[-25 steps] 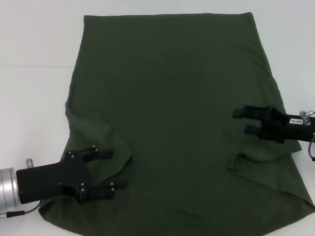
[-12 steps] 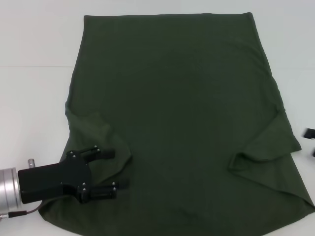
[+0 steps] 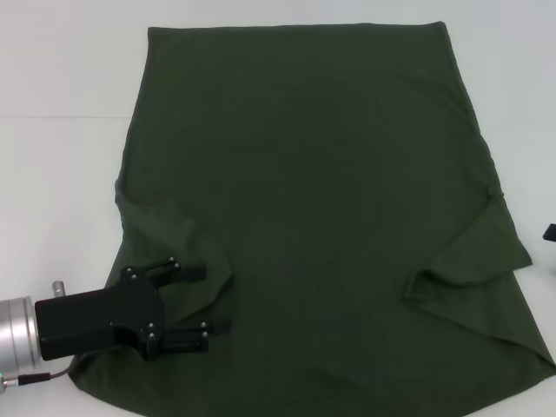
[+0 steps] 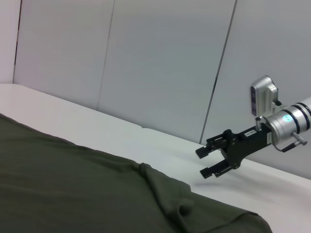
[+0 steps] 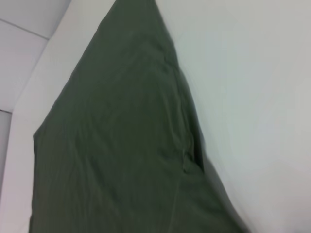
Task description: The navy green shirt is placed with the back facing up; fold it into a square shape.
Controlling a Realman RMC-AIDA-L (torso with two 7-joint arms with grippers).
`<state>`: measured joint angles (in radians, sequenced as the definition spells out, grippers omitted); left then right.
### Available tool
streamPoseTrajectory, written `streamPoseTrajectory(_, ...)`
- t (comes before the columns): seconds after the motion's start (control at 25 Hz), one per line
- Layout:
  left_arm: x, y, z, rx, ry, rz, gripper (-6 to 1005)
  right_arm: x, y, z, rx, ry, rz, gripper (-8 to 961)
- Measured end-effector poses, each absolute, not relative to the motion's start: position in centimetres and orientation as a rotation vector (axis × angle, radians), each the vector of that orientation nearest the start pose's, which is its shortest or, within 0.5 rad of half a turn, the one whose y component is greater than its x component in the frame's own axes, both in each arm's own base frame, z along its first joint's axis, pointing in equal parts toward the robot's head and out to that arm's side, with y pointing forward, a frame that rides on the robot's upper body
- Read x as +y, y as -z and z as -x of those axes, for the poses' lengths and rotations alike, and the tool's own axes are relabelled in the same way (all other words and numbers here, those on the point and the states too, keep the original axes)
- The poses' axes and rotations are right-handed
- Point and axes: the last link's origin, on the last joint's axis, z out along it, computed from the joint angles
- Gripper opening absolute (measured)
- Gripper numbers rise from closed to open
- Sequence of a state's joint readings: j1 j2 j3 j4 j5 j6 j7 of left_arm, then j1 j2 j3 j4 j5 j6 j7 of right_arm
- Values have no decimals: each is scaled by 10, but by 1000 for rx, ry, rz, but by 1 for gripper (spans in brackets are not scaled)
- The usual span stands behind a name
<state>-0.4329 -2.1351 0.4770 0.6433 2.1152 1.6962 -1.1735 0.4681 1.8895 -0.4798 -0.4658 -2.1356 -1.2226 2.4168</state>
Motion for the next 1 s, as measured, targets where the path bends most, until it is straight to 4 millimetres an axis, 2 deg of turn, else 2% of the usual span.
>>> streamPoseTrajectory(0.44, 280, 7, 289, -565, 805, 2686, 877, 350, -53, -367, 2035, -666, 1667, 784)
streamPoseTrajectory(1.0, 279, 7, 290, -566, 808, 2687, 877, 347, -56, -371, 2041, -655, 1653, 786)
